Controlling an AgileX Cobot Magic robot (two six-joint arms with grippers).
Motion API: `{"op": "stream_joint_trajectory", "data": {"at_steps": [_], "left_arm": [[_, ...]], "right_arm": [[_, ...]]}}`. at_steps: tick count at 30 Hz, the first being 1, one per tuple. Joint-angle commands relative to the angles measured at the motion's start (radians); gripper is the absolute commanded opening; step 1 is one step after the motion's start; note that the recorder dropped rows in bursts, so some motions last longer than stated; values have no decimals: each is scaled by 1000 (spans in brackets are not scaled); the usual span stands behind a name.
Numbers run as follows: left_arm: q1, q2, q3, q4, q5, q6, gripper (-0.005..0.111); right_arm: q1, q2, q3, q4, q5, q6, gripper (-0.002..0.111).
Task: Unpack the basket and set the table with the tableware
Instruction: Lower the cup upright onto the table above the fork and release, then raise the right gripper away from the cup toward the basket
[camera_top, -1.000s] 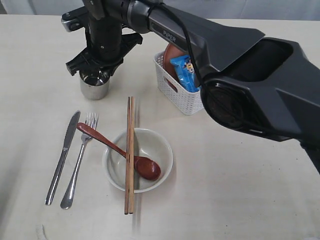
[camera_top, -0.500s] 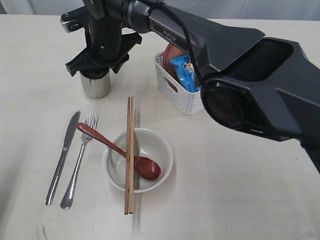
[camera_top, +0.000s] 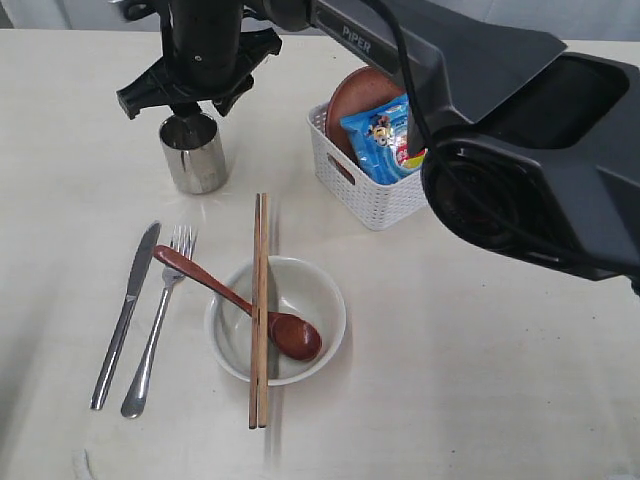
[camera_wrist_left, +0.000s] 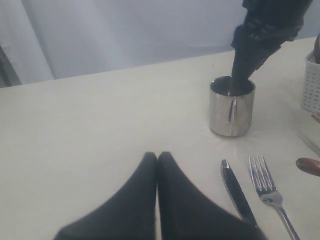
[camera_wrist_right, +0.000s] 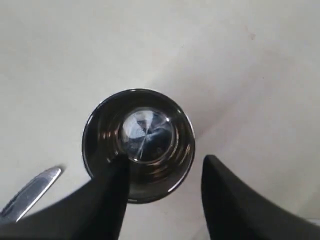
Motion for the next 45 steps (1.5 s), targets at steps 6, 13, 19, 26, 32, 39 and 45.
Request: {"op": "stream_joint_trajectory", "data": {"at_steps": [6, 13, 19, 26, 32, 39, 45], "left_arm": [[2, -3, 2, -1, -6, 0, 0], [2, -3, 2, -1, -6, 0, 0], [2, -3, 2, -1, -6, 0, 0], [2, -3, 2, -1, -6, 0, 0], [2, -3, 2, -1, -6, 0, 0], [2, -3, 2, -1, -6, 0, 0], [2, -3, 2, -1, -6, 0, 0]], "right_arm": [[-6, -18, -4, -106, -15, 99, 24], [-14, -3, -2, -207, -56, 161, 0], [-20, 56, -2, -184, -103, 164, 0], [-20, 89, -2, -113, -199, 158, 0], [-20, 88, -2, -77, -184, 115, 0], [-20, 51, -2, -79, -121, 90, 0], [-17, -64, -2, -41, 4, 11, 0]]}}
